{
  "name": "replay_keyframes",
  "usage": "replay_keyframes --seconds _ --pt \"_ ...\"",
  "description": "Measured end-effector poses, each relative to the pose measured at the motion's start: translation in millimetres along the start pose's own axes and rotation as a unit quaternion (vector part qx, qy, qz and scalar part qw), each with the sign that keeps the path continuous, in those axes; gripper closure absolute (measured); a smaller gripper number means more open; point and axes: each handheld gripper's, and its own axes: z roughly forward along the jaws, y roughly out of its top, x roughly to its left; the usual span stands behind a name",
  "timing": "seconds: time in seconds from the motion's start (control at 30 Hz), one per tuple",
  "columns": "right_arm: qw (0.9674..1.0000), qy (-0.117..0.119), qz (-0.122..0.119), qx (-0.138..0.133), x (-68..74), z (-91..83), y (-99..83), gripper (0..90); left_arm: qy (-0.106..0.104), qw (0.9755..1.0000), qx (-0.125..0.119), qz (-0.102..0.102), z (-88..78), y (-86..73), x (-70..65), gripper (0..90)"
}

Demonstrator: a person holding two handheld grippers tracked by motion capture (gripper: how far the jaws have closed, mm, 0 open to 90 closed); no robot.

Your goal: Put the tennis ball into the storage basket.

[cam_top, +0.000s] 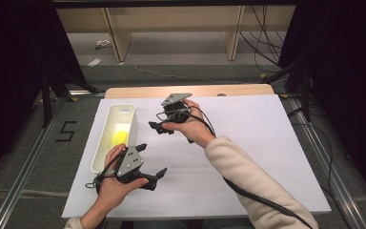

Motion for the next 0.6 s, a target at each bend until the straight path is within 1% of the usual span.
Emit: replay_keyframes --seconds 0.17,0.33,0.6 --pt "0.9999 -0.006 0.009 -0.004 -6.6 -9.5 -8.2 15.8 0.0 1.0 0.0 0.0 -0.2 0.0 0.3 0.0" --pt "0.9998 -0.012 0.011 -0.006 -11.0 -18.8 -17.5 15.8 0.002 1.0 -0.001 0.001 -1.0 0.2 0.7 0.0" --pt "0.9995 -0.023 0.02 -0.003 -19.7 -35.8 -34.7 15.8 0.002 1.0 0.0 0.0 -0.8 0.1 0.4 0.0"
